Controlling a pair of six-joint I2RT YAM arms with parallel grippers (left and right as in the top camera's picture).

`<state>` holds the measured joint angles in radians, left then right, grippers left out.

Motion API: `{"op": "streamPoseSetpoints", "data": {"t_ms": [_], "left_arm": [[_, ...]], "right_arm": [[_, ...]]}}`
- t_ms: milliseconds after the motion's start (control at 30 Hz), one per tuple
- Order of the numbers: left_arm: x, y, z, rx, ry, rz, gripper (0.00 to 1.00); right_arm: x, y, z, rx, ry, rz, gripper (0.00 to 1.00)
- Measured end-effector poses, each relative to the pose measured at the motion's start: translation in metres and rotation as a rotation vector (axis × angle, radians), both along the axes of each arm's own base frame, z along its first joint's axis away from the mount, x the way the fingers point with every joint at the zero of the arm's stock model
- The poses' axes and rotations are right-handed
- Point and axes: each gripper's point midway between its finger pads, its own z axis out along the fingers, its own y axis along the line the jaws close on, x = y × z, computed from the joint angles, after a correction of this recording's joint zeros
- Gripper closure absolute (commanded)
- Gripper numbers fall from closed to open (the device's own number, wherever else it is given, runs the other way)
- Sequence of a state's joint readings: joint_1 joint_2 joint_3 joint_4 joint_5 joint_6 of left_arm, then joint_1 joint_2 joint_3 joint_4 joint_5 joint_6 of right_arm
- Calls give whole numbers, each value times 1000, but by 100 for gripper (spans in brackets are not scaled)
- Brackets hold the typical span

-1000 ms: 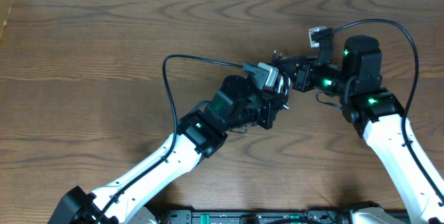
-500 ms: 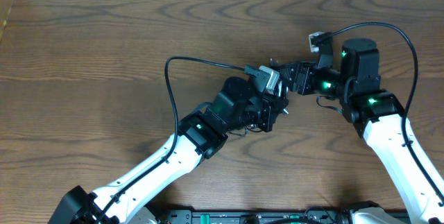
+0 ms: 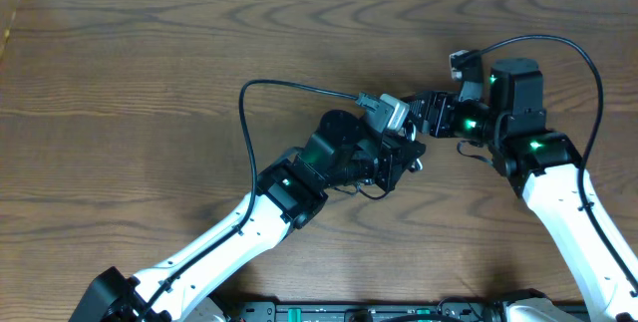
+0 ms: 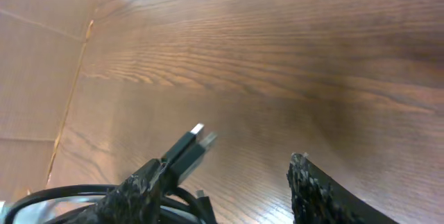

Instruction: Untangle cables

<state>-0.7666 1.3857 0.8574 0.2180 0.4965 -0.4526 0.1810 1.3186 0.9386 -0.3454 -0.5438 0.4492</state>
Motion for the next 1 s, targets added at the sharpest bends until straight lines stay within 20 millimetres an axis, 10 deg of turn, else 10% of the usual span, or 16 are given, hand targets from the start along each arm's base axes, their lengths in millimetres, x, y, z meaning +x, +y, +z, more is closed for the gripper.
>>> {"op": "streamPoseSetpoints", "data": {"t_ms": [400, 1000], "left_arm": [[5, -1, 14, -49, -40, -9, 92], [59, 79, -49, 218, 92, 343, 92]], "right_arm": [[-2, -38, -21, -45, 115, -129, 44], [-3, -53, -17, -36, 74, -75, 37]]}}
